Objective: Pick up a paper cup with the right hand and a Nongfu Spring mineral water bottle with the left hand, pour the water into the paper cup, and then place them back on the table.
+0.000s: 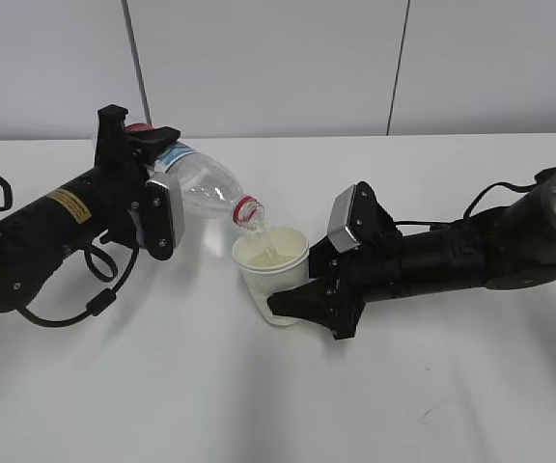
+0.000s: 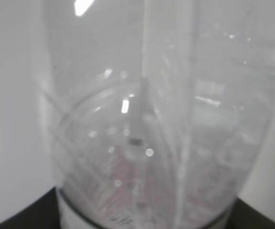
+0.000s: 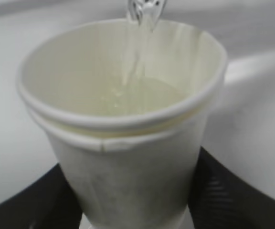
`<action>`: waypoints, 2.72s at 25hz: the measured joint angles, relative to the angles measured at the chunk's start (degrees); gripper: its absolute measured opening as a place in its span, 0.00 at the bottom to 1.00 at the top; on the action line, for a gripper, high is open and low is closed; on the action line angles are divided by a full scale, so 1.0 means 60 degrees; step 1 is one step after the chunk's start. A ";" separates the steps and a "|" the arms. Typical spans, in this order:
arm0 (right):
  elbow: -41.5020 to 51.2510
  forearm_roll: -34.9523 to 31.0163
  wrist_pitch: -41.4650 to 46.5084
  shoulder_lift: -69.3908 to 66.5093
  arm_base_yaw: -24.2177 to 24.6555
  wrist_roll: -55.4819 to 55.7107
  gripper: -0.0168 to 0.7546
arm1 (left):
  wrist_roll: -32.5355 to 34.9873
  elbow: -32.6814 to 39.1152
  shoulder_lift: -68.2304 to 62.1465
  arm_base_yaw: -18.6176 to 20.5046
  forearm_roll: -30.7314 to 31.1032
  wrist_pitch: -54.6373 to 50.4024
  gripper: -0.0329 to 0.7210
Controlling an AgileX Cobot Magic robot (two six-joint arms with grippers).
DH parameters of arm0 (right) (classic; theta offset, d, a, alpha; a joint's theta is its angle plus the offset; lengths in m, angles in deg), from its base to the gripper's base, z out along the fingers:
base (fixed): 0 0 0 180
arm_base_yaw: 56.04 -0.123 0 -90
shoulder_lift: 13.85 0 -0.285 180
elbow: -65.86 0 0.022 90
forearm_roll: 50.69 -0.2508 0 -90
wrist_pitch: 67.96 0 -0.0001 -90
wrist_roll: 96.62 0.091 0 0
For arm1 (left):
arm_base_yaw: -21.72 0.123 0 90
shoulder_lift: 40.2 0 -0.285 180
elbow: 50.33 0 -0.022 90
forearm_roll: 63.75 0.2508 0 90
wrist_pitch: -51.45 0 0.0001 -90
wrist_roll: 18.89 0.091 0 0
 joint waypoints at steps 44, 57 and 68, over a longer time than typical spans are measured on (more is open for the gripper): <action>-0.0018 -0.1045 -0.0140 -0.0021 0.0000 -0.0938 0.60 | -0.6414 0.0100 -0.0123 -0.0300 -0.0967 0.0179 0.52; -0.0018 -0.1584 -0.0140 -0.0026 0.0000 -0.1015 0.60 | -1.2400 0.0799 -0.0123 -0.0300 -0.1336 0.0206 0.52; -0.0018 -0.2391 -0.0140 -0.0026 0.0000 -0.1297 0.60 | -1.4302 0.0866 -0.0123 -0.0300 0.0706 0.0197 0.52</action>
